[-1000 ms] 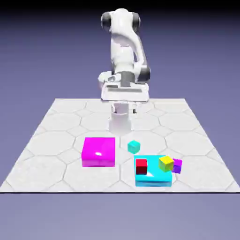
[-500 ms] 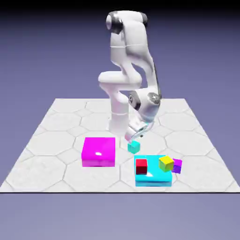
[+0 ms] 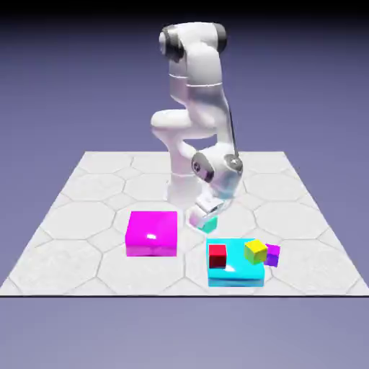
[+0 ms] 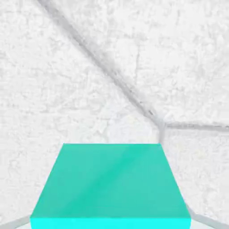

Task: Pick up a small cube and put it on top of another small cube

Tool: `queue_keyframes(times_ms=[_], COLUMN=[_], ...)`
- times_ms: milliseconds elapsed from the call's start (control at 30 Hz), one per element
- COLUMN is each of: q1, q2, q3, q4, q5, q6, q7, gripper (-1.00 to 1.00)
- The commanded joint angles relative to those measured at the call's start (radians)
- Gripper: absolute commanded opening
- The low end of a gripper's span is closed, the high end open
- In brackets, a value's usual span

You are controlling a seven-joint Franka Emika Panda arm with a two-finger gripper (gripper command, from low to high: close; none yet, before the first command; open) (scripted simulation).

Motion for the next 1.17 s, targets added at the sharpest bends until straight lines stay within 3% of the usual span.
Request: queue_keyframes(times_ms=[0, 167, 833, 1000, 1033, 1133], q1=[-0.024, -0.063, 0.534, 0.52, 0.52, 0.528], q2=[-0.029, -0.136, 0.125, 0.246, 0.246, 0.18], q3=[0.032, 0.127, -0.366, -0.4, -0.4, -0.381], q4=[-0.002, -0.009, 0.698, 0.66, 0.66, 0.681], q5=[0.043, 0.2, -0.134, -0.202, -0.202, -0.164], q6=[-0.022, -0.102, -0.38, -0.222, -0.222, -0.309], q7=[-0.03, -0.139, -0.86, -0.807, -0.807, -0.836], gripper=[-1.0, -1.0, -1.0, -1.0, 1.0, 1.0])
